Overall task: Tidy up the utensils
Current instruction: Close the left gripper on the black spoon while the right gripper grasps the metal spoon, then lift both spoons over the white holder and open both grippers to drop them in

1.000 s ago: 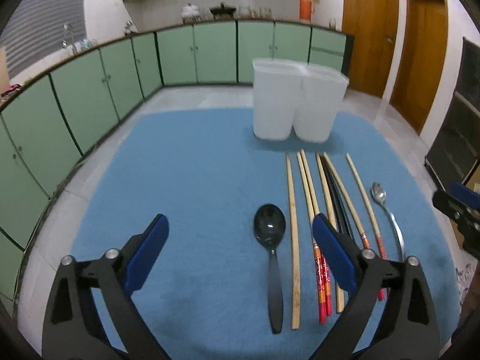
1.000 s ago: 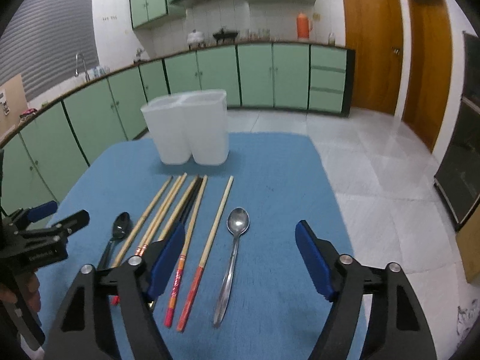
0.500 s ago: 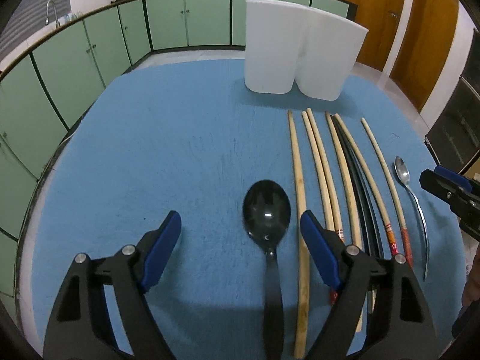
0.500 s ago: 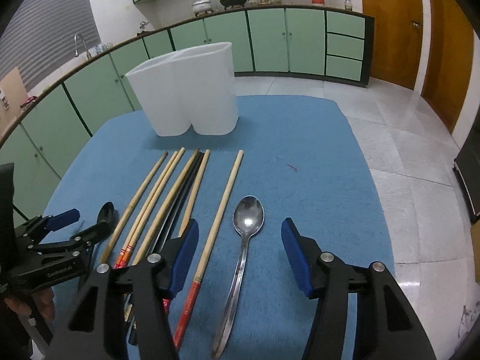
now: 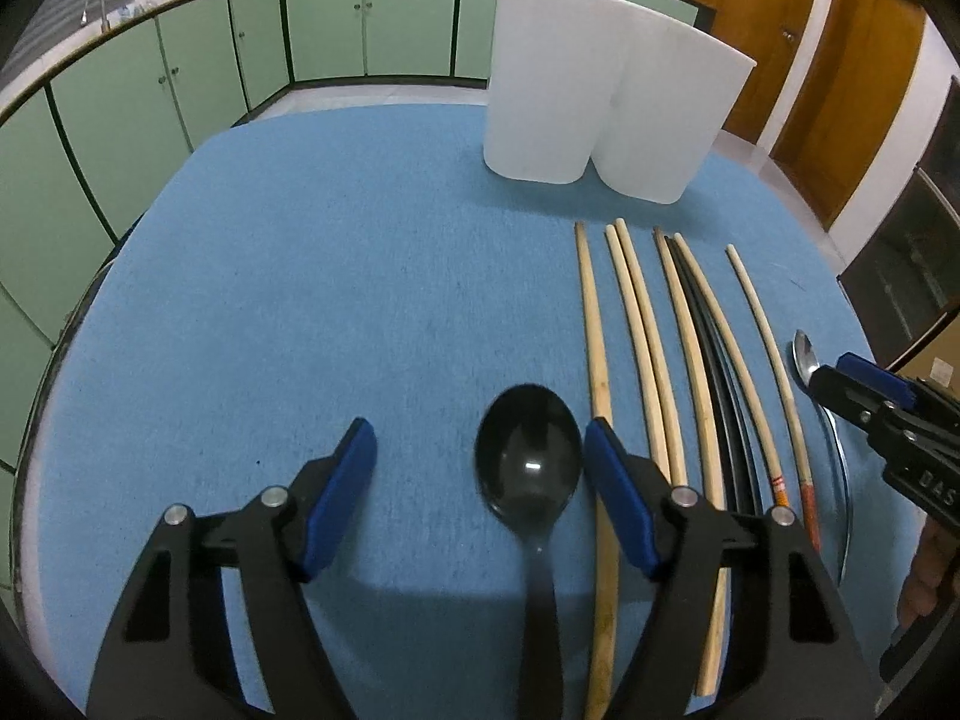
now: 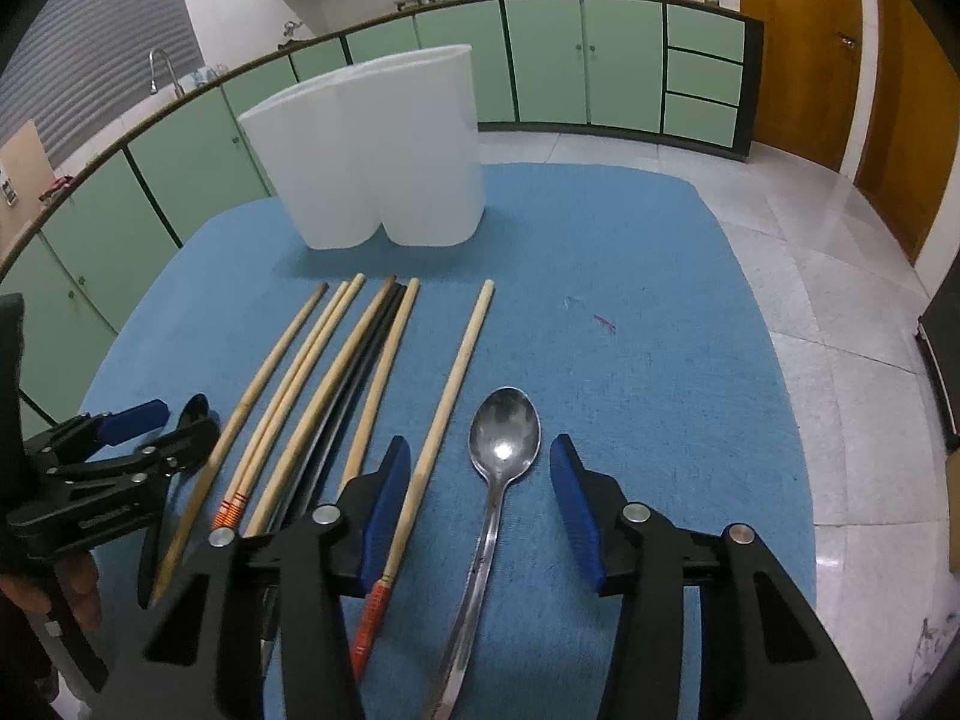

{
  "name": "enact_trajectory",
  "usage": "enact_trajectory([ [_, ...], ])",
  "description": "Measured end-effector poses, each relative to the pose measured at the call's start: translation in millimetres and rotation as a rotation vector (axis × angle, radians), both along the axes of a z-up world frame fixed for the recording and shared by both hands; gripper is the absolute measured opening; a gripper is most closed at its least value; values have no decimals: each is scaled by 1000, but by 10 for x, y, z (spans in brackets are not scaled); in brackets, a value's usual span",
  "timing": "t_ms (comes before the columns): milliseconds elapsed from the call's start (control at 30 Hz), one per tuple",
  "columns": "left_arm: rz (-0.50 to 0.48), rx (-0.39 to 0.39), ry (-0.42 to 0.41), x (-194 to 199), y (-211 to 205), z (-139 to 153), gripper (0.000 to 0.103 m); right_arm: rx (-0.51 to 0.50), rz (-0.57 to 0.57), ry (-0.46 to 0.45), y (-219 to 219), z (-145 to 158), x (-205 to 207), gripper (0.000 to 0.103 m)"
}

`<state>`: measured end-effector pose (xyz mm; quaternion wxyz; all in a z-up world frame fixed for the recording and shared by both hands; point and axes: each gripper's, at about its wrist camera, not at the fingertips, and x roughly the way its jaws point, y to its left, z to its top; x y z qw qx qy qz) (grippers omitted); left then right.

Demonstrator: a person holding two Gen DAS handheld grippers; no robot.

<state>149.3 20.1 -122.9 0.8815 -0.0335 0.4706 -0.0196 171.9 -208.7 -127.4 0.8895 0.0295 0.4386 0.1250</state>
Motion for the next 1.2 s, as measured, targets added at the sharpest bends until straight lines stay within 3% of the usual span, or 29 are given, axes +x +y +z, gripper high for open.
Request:
enact_trajectory([
  [167, -6, 22, -14, 19, -18, -11, 66, -2, -9, 25, -15, -62, 58, 45],
  [367, -12, 29, -29, 84, -13, -13, 49, -5, -18, 31, -5, -84, 128, 45],
  [500, -9, 3, -37, 113, 18, -4, 34, -28, -22, 34, 7, -101, 158, 29],
  [800, 7, -45, -70, 101, 77, 58, 33, -15, -27, -38, -29, -20, 47, 28],
  [1200, 20, -33, -336, 24, 77, 729, 33, 111, 20, -262, -198, 620, -81, 28],
])
